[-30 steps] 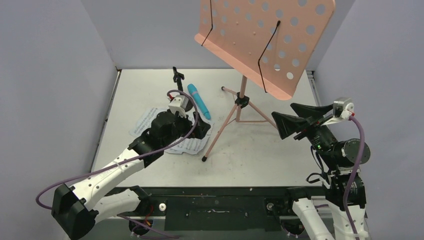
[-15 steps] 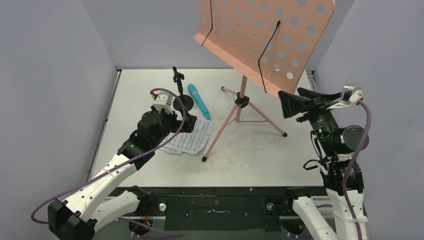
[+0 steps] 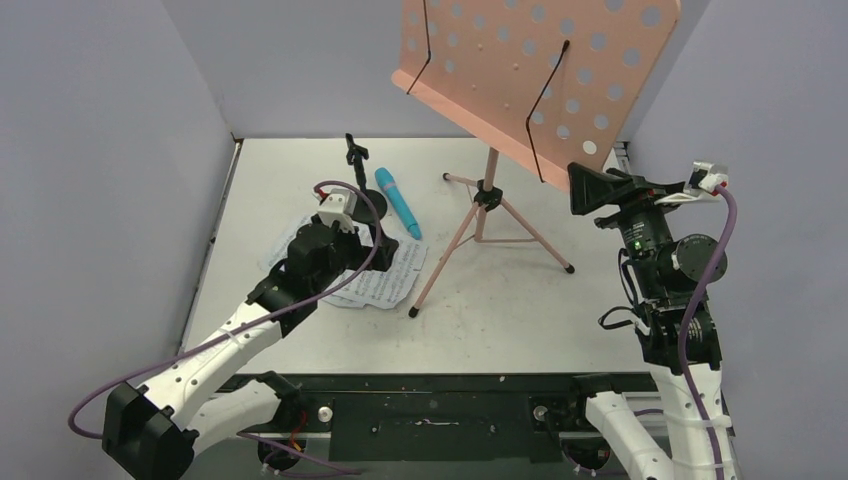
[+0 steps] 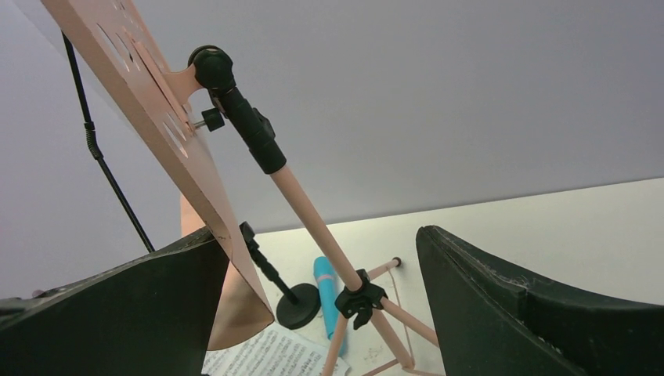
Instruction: Set up the instrument practice props
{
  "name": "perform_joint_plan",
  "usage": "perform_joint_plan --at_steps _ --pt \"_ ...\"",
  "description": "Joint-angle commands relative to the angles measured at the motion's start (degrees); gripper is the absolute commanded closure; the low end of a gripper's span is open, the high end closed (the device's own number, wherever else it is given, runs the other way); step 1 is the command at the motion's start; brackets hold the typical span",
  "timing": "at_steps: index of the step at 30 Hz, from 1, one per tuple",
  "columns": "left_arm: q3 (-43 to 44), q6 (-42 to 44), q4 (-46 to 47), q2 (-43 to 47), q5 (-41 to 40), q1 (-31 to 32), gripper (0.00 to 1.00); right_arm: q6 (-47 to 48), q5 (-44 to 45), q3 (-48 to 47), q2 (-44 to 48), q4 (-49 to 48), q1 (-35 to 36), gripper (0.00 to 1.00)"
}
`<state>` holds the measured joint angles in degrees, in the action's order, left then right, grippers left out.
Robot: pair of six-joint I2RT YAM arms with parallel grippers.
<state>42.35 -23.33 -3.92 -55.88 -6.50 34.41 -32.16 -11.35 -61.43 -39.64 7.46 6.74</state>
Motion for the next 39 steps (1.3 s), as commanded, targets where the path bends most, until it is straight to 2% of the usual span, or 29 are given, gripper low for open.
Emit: perform_joint_plan --at_steps 1,8,21,29,31,39 --pt "0.9 -0.2 2.7 -2.4 2.8 0.0 0.00 1.6 5.9 -0.3 -1.1 -0.3 -0.2 0.10" --pt "1.7 -0.7 2.4 -3.7 5.1 0.0 0.00 2.5 7.2 -0.4 -3.2 -0.3 -0.3 0.10" --pt "0.6 0.5 3.1 -2.0 4.1 0.0 0.00 4.0 10.6 0.7 -4.4 -1.5 -0.3 0.10" --pt "-0.2 0.7 7.8 -2.3 10.8 0.0 0.00 6.0 13.2 -0.3 -3.1 0.6 -0.3 0.10" --pt "-0.4 0.9 8.8 -2.4 12.9 0.0 0.05 6.4 14.5 -0.4 -2.7 1.6 -0.3 0.10" --pt "-0.8 1.5 11.3 -3.1 17.7 0.0 0.08 8.6 19.9 0.1 0.2 4.9 -0.3 0.10"
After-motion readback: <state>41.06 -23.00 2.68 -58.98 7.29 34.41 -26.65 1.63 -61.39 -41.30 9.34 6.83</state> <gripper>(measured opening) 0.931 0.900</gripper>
